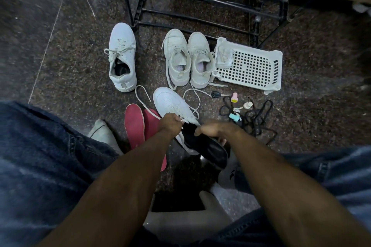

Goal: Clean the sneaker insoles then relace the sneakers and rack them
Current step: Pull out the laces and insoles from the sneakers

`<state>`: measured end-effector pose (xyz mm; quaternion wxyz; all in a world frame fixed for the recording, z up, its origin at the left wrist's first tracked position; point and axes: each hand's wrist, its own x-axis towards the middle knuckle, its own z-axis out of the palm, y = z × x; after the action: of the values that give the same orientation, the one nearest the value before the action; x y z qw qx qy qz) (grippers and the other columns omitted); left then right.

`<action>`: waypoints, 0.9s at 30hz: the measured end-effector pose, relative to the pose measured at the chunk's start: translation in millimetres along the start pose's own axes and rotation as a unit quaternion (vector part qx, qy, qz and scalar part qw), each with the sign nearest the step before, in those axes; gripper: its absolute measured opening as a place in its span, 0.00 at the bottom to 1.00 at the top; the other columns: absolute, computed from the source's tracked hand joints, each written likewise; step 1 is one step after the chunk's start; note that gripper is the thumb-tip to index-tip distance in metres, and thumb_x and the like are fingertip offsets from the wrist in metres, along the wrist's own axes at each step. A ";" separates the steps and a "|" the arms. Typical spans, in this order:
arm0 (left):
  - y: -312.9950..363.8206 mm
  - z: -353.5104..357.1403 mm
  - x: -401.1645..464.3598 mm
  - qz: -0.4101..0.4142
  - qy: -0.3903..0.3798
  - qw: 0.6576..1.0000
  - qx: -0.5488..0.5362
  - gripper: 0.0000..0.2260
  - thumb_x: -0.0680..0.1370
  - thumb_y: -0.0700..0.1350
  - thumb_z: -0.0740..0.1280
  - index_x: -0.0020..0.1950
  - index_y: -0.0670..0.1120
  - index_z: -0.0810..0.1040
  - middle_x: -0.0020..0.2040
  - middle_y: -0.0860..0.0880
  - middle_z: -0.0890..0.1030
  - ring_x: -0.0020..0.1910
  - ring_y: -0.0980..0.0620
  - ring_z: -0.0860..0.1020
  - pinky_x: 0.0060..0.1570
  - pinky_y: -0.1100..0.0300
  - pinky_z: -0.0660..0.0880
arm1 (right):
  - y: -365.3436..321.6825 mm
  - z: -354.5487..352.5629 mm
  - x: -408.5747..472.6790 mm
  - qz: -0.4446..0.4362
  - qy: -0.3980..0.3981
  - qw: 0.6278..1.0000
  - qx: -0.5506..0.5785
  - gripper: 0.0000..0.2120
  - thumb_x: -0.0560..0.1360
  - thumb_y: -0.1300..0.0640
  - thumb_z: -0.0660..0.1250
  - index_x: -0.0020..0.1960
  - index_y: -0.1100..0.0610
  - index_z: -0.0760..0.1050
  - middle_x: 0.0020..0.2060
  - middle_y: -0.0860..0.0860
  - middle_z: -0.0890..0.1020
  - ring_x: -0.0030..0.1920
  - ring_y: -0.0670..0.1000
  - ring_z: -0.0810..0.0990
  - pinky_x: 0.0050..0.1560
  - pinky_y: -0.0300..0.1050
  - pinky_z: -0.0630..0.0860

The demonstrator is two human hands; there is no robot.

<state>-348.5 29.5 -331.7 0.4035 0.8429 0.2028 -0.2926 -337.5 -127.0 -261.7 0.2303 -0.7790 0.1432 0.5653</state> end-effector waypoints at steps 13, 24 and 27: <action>-5.9 -1.7 0.5 0.027 -0.004 1.000 0.010 0.05 0.76 0.41 0.69 0.46 0.40 0.82 0.48 0.42 0.83 0.50 0.43 0.80 0.43 0.61 0.70 | -5.6 -48.9 -25.4 -0.020 -0.004 0.988 -0.151 0.06 0.71 0.61 0.69 0.48 0.59 0.76 0.54 0.58 0.78 0.50 0.57 0.76 0.48 0.46 0.72; 7.5 -27.6 -12.0 -0.179 -0.014 0.908 -0.380 0.08 0.80 0.43 0.62 0.42 0.43 0.76 0.40 0.47 0.75 0.38 0.52 0.73 0.41 0.58 0.73 | -17.3 -79.3 -37.6 -0.052 0.163 0.984 -0.053 0.05 0.66 0.62 0.69 0.34 0.59 0.74 0.40 0.55 0.77 0.36 0.51 0.73 0.33 0.42 0.66; -10.6 -40.8 -11.0 -0.187 -0.059 0.883 -0.427 0.18 0.81 0.58 0.57 0.54 0.44 0.76 0.52 0.47 0.78 0.51 0.49 0.76 0.58 0.51 0.72 | -21.3 -53.3 -17.2 -0.059 0.184 0.978 0.082 0.03 0.66 0.62 0.70 0.37 0.60 0.77 0.41 0.57 0.81 0.36 0.53 0.77 0.36 0.43 0.72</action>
<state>-349.4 67.2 -309.8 0.6733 0.5170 0.4376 -0.2964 -289.2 -137.2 -227.6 0.2954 -0.8555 0.1830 0.3838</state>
